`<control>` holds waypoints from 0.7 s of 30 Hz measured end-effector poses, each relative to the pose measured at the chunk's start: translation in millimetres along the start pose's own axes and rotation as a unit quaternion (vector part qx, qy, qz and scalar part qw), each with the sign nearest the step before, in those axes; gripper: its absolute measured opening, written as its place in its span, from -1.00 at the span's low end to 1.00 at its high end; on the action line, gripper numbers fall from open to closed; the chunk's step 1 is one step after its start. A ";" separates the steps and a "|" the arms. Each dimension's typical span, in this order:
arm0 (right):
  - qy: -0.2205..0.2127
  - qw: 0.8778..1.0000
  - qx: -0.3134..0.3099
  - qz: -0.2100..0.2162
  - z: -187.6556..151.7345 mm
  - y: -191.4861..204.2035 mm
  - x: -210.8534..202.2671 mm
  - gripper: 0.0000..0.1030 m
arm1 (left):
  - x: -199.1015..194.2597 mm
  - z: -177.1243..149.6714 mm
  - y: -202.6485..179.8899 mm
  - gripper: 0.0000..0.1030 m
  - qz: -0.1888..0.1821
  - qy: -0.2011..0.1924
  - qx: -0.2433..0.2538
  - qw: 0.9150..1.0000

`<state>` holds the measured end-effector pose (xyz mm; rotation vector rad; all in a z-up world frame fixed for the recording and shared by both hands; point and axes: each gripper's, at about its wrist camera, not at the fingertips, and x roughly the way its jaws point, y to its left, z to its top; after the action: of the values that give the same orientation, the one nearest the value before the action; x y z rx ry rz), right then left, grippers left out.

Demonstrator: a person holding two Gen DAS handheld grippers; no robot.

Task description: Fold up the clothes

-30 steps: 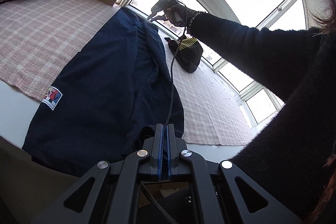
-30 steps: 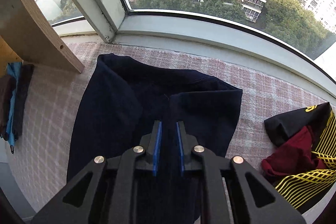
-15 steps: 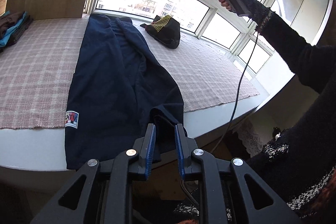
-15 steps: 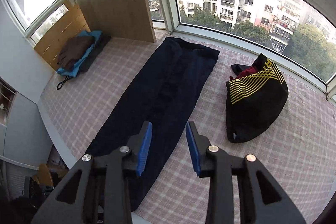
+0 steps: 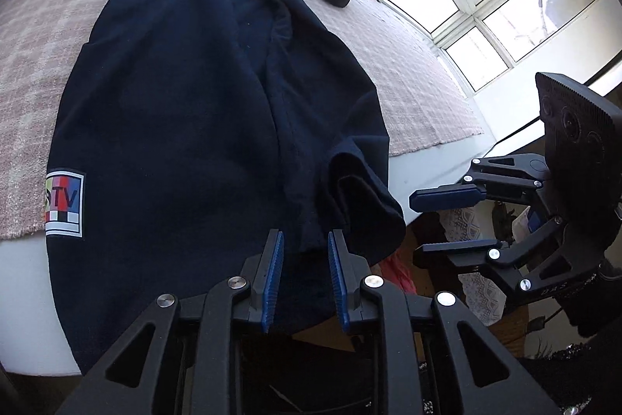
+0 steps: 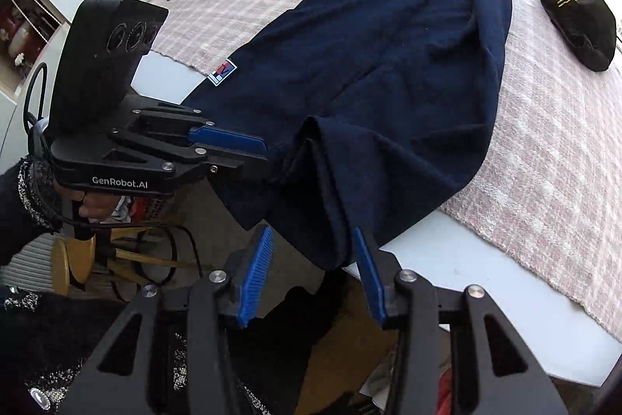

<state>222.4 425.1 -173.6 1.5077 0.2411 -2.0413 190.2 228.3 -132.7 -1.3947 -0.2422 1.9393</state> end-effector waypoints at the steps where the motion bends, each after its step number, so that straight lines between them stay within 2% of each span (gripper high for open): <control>1: 0.005 1.000 0.002 -0.007 2.8 -1.9 3.6 -0.16 | 1.8 1.5 -1.7 -0.59 0.002 0.004 0.003 1.000; 5: 0.029 0.999 -0.002 -0.037 12.3 -6.5 21.3 -0.16 | 7.8 8.9 -11.2 -0.61 0.015 0.026 0.024 0.999; 7: 0.033 0.999 -0.006 -0.040 13.6 -8.4 28.4 -0.17 | 7.0 11.7 -16.4 -0.89 0.023 0.025 0.036 0.999; 8: 0.034 0.999 -0.006 -0.042 13.7 -9.8 31.3 -0.24 | 6.1 12.4 -18.8 -0.90 0.027 0.025 0.042 0.998; 9: 0.035 0.998 -0.006 -0.044 13.8 -11.2 34.2 -0.53 | 4.6 12.6 -20.9 -0.91 0.029 0.025 0.048 0.998; 10: 0.034 0.998 -0.007 -0.051 13.1 -13.1 35.0 -0.67 | 2.1 12.3 -22.6 -0.91 0.032 0.022 0.052 0.998; 11: 0.031 0.998 -0.006 -0.051 11.7 -15.8 31.9 -0.93 | -0.7 12.2 -24.2 -0.91 0.034 0.020 0.055 0.998; 14: 0.020 0.999 0.005 -0.039 4.7 -25.8 15.7 -0.93 | -18.6 13.8 -28.8 -0.91 0.029 -0.003 0.047 0.998; 17: 0.010 0.999 0.007 -0.046 -6.6 -31.1 -7.9 -0.93 | -45.9 15.8 -41.9 -0.92 0.026 -0.040 0.048 0.998; 21: -0.008 0.999 0.007 -0.046 -16.5 -27.8 -34.1 -0.93 | -74.4 10.7 -72.3 -0.91 0.030 -0.082 0.077 0.993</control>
<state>227.1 467.2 -153.3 1.5141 0.2974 -2.1299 224.0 235.0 -34.3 -1.1567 -0.1259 2.0788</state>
